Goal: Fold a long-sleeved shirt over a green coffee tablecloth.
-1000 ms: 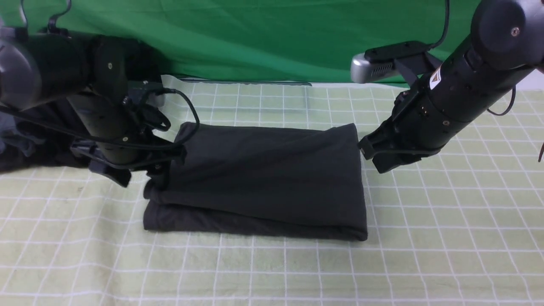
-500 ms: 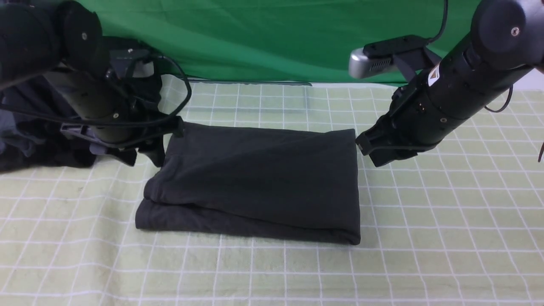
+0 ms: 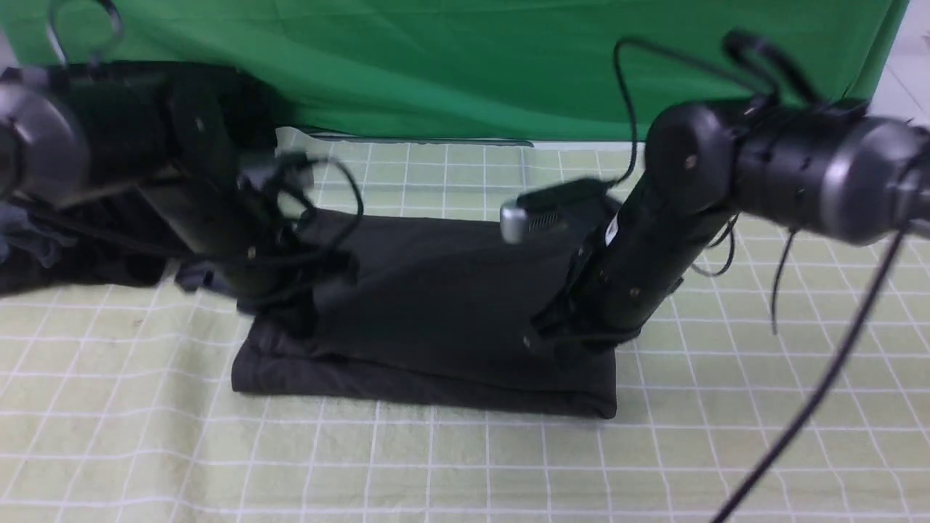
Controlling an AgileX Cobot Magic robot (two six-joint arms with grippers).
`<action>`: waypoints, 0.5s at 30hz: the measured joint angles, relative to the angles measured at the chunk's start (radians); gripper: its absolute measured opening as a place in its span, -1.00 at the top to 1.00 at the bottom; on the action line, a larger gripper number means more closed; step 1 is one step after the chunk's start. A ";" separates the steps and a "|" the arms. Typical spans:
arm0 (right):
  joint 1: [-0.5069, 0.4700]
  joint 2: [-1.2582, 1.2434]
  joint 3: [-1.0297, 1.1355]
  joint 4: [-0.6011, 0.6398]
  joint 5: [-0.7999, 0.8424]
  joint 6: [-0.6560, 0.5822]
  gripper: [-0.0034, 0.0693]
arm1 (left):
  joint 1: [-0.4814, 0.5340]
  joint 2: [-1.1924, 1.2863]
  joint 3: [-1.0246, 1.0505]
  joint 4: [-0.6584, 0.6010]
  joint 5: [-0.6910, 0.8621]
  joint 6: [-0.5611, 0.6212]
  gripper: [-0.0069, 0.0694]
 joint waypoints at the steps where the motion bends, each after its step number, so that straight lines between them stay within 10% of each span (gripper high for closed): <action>1: 0.000 0.025 0.000 -0.009 0.007 0.001 0.91 | 0.000 0.004 0.037 0.009 -0.040 -0.010 0.83; 15: 0.000 -0.096 0.002 -0.143 0.070 0.063 0.91 | 0.000 -0.197 0.170 0.019 -0.121 -0.019 0.83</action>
